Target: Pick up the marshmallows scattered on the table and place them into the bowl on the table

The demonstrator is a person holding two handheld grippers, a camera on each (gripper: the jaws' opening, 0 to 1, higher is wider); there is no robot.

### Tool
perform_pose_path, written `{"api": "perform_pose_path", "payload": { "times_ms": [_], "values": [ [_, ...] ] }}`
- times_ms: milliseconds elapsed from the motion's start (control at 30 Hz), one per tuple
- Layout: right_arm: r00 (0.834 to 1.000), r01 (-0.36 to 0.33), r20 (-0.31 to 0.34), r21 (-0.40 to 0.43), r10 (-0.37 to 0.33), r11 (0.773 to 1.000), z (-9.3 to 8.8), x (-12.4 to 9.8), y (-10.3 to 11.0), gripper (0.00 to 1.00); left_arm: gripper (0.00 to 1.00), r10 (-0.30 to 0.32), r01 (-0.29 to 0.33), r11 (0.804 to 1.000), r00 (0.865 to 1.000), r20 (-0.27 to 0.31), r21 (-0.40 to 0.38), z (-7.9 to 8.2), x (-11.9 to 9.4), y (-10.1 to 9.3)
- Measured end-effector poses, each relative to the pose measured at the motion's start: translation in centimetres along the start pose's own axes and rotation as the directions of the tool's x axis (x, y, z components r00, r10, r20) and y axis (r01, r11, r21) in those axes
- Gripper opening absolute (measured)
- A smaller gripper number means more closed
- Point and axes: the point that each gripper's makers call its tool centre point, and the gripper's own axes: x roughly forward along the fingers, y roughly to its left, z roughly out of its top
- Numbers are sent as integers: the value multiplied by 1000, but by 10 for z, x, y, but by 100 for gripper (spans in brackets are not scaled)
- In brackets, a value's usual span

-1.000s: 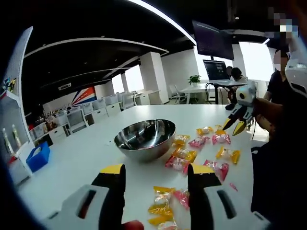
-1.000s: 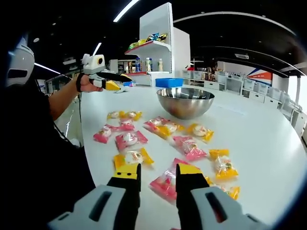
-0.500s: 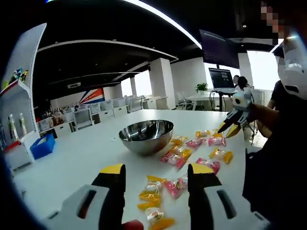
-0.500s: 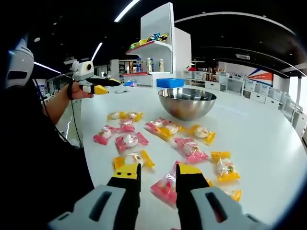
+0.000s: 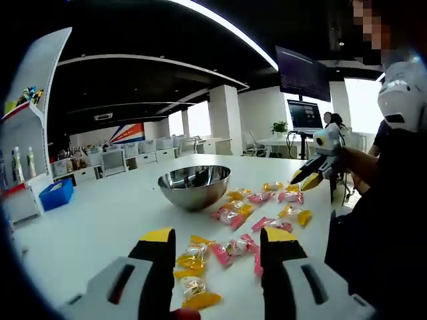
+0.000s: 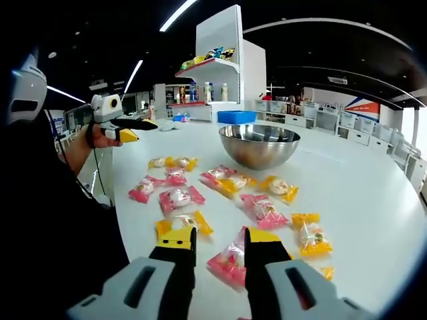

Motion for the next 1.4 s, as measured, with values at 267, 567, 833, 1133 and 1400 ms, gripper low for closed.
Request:
{"api": "perform_pose_path", "payload": {
  "times_ms": [267, 567, 833, 1133, 1400],
  "values": [
    [1000, 7, 3, 3, -7, 1000, 1, -2, -1, 29, 51, 12, -12, 1000, 1000, 1, -3, 1, -2, 3],
    [1000, 19, 17, 2, -19, 1000, 5, -6, -4, 29, 51, -1, 1, 1000, 1000, -12, -2, 0, 4, -2],
    [996, 70, 47, 10, -70, 998, 15, -15, -21, 29, 51, -16, 16, 1000, 1000, -11, -2, 0, 10, -5],
    [994, 106, 37, -4, -106, 994, 24, -11, -44, 29, 51, -42, 42, 999, 999, -9, -9, -2, 17, -14],
    [972, 211, -102, -30, -213, 977, 0, 2, -87, 30, 51, -77, 77, 997, 997, -8, -11, -2, 25, -25]
  ]
}}
